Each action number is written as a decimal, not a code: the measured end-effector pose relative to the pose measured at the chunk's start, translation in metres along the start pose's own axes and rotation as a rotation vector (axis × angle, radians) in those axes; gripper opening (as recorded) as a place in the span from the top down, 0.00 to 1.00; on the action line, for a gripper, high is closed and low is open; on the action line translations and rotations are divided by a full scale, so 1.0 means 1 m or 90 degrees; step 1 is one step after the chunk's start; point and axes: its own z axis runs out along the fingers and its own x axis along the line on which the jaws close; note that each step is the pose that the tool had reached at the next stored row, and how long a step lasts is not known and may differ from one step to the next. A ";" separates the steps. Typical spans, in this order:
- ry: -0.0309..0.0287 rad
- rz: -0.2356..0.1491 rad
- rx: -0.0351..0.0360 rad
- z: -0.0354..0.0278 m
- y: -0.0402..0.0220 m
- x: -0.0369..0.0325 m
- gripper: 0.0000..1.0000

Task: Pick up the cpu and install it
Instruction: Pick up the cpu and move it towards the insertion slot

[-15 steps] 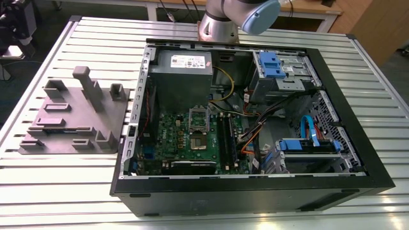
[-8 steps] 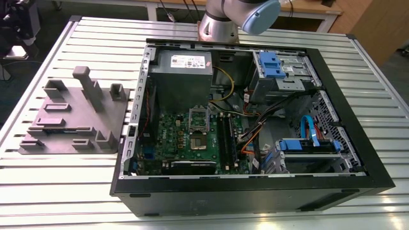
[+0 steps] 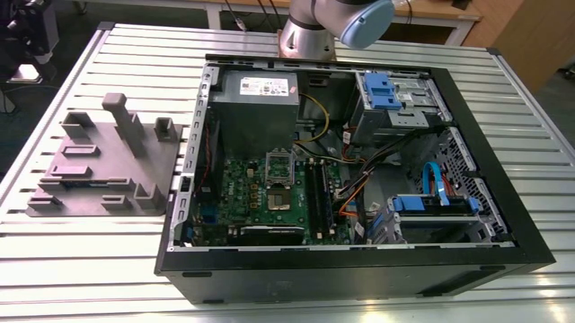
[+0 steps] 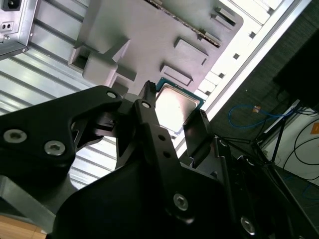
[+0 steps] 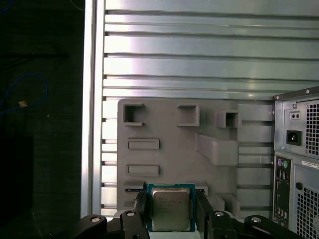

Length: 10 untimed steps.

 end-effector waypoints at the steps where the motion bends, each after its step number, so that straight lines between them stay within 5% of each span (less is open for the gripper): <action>1: 0.0000 0.000 0.0000 0.0000 0.0000 -0.0002 0.53; 10: 0.0000 0.000 0.0000 0.0000 0.0000 -0.0022 0.53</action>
